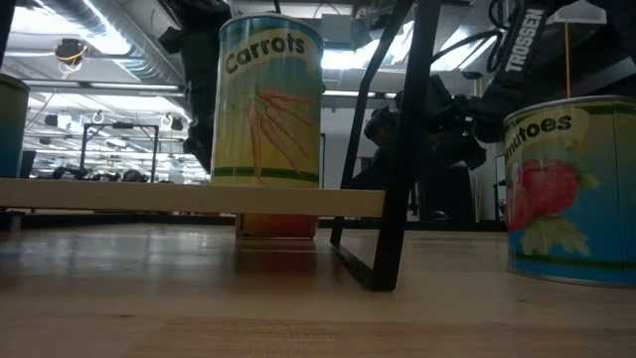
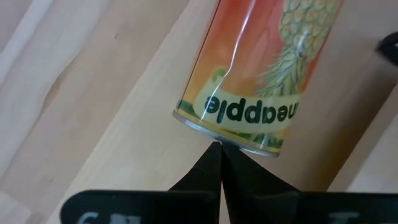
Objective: Pick and place cans onto a shelf
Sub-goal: Put the pineapple can on the shelf
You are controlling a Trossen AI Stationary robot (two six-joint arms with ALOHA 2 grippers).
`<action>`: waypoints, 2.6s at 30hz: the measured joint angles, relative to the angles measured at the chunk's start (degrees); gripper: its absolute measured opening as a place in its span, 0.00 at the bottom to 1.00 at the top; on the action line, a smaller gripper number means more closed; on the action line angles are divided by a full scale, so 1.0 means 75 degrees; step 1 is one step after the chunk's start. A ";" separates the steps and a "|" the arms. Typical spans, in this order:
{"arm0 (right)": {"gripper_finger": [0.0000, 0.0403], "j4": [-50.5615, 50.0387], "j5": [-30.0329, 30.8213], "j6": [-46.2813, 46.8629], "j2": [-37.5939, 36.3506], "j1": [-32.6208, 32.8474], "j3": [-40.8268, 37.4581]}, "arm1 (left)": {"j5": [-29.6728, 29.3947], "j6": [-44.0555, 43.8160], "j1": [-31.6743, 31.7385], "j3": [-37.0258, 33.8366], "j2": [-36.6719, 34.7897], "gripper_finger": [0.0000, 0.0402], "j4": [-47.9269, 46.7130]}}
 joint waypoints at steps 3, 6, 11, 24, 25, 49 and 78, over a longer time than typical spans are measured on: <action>0.27 0.0020 -0.0006 0.0086 0.0171 0.0075 0.0167 | 0.0000 0.0003 0.0000 0.0000 0.0000 0.00 0.0173; 0.27 0.0027 -0.0009 0.0076 0.0349 0.0183 0.0395 | -0.0003 0.0006 0.0000 0.0000 0.0000 0.00 0.0369; 0.27 -0.0115 0.0004 0.0071 0.0604 0.0305 0.0690 | -0.0001 0.0010 -0.0001 -0.0015 -0.0015 0.00 0.0574; 0.27 -0.0339 0.0123 0.0098 0.0640 0.0293 0.0738 | -0.0030 0.0017 -0.0009 -0.0017 -0.0009 0.00 0.0934; 0.27 -0.0369 0.0128 0.0098 0.0640 0.0293 0.0741 | -0.0029 0.0017 -0.0009 -0.0017 -0.0009 0.00 0.0980; 0.27 -0.0944 0.0816 0.0491 0.0640 0.0302 0.0744 | -0.0055 0.0213 -0.0009 -0.0012 -0.0009 0.00 0.2218; 0.27 -0.1005 0.0877 0.0503 0.0640 0.0293 0.0744 | -0.0022 0.1212 -0.0006 -0.0004 -0.0012 0.14 0.2924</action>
